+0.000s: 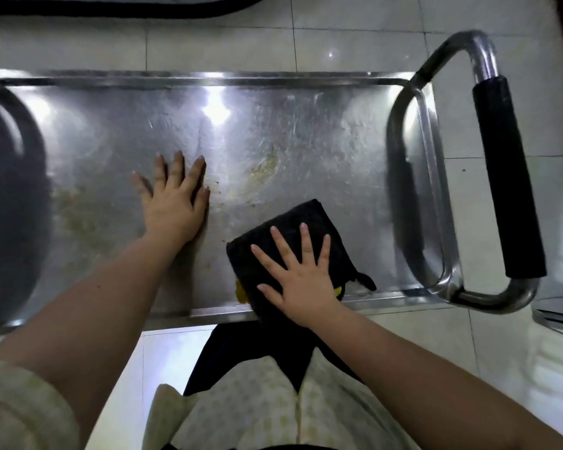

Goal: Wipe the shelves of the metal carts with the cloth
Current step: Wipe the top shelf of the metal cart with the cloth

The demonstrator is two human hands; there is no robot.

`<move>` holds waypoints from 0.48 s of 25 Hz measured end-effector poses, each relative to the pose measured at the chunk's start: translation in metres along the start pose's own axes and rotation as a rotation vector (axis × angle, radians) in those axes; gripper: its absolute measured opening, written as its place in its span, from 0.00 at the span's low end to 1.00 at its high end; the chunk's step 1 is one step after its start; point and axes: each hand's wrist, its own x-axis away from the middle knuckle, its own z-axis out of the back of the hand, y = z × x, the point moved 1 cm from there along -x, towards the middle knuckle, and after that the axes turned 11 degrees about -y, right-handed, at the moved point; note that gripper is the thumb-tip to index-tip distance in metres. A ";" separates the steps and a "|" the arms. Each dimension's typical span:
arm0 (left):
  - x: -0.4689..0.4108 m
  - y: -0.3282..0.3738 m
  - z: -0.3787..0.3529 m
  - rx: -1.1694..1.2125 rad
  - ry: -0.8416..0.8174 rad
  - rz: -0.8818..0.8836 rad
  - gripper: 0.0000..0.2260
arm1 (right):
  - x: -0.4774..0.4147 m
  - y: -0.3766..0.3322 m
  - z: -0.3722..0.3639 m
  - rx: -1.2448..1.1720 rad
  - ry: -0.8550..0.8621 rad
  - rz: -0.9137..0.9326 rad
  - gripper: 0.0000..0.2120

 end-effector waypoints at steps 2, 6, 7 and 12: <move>-0.016 -0.022 0.011 -0.019 -0.015 0.019 0.25 | 0.005 -0.002 -0.001 0.019 -0.010 0.035 0.32; -0.044 -0.047 0.021 -0.101 -0.039 -0.023 0.28 | -0.023 0.001 0.012 0.027 -0.052 0.036 0.32; -0.047 -0.050 0.019 -0.084 -0.033 -0.030 0.28 | -0.042 0.004 0.019 0.025 -0.047 0.005 0.32; -0.048 -0.050 0.016 -0.057 0.007 -0.059 0.29 | -0.181 0.031 0.079 -0.100 -0.060 -0.206 0.32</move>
